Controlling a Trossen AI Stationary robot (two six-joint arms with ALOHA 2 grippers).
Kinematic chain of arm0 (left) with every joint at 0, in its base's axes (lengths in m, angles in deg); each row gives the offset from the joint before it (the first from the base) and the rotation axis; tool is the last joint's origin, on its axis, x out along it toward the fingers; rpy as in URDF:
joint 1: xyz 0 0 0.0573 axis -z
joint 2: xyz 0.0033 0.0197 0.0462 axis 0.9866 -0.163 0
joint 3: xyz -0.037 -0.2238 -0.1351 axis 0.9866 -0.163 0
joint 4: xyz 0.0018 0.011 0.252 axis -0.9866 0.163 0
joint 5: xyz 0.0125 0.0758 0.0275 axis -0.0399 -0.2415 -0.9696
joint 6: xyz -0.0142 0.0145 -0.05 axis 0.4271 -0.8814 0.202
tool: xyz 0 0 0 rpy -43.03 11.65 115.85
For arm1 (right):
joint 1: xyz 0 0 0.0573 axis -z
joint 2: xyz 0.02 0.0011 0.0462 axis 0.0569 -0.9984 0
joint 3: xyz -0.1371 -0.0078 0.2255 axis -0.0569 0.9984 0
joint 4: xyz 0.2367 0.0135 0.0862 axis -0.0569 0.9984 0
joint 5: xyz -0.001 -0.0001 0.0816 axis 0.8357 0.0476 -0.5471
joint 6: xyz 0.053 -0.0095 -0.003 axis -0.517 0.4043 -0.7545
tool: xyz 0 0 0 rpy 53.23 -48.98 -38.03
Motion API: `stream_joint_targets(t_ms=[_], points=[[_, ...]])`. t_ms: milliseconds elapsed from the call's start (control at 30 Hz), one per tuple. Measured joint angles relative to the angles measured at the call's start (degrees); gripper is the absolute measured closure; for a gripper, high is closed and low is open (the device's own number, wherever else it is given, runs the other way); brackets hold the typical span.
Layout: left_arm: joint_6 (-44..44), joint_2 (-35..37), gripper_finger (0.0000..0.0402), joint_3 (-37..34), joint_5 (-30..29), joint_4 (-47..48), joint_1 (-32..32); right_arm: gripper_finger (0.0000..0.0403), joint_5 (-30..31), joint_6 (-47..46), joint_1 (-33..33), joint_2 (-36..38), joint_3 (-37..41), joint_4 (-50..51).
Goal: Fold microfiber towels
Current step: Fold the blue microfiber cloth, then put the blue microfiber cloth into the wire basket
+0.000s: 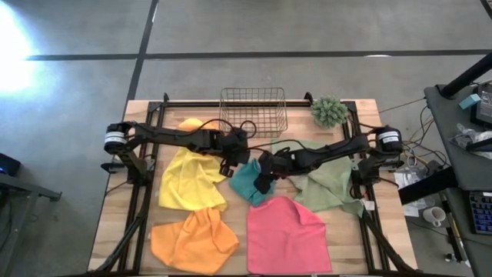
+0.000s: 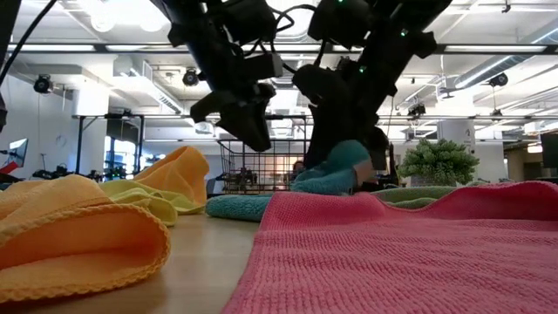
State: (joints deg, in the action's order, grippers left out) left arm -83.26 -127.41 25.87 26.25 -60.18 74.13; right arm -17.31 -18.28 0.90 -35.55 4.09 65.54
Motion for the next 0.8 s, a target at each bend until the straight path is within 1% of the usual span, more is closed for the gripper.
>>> stream_joint_targets(t_ms=[67, 133, 267, 300, 400, 533, 700, 800], points=[[1.5, 0.0, 0.0290, 0.0, 0.2, 2.0, 0.2, 0.0275, 0.6, 1.5, 0.6, 0.6, 0.0, 0.6], [3.2, 0.0, 0.0289, 0.0, 1.8, 4.5, 0.3, 0.0266, 0.6, 1.6, 1.3, 1.5, 0.0, 2.3], [3.0, 0.0, 0.0297, -0.8, 10.7, 8.5, 0.5, 0.0263, 0.2, 1.7, 1.9, 4.9, 0.1, 4.6], [2.8, 0.0, 0.0301, -1.0, 12.0, 9.1, 0.6, 0.0264, -0.3, 1.6, 1.9, 5.8, 0.1, 4.7], [0.3, 0.0, 0.0311, -1.7, 12.6, 9.4, 1.1, 0.0269, -2.6, -0.1, 0.4, 8.1, 0.1, 3.9], [-3.3, 0.0, 0.0320, -2.2, 12.6, 9.3, 2.4, 0.0276, -2.9, -4.8, -4.0, 8.5, 0.1, 3.2], [-4.3, 0.0, 0.0323, -2.6, 12.7, 9.5, 5.1, 0.0280, -2.6, -7.7, -9.7, 6.4, -0.7, -2.0], [-4.3, 0.0, 0.0323, -2.6, 12.9, 10.0, 7.1, 0.0278, -1.3, -11.6, -12.5, 4.3, -2.7, -1.9]])
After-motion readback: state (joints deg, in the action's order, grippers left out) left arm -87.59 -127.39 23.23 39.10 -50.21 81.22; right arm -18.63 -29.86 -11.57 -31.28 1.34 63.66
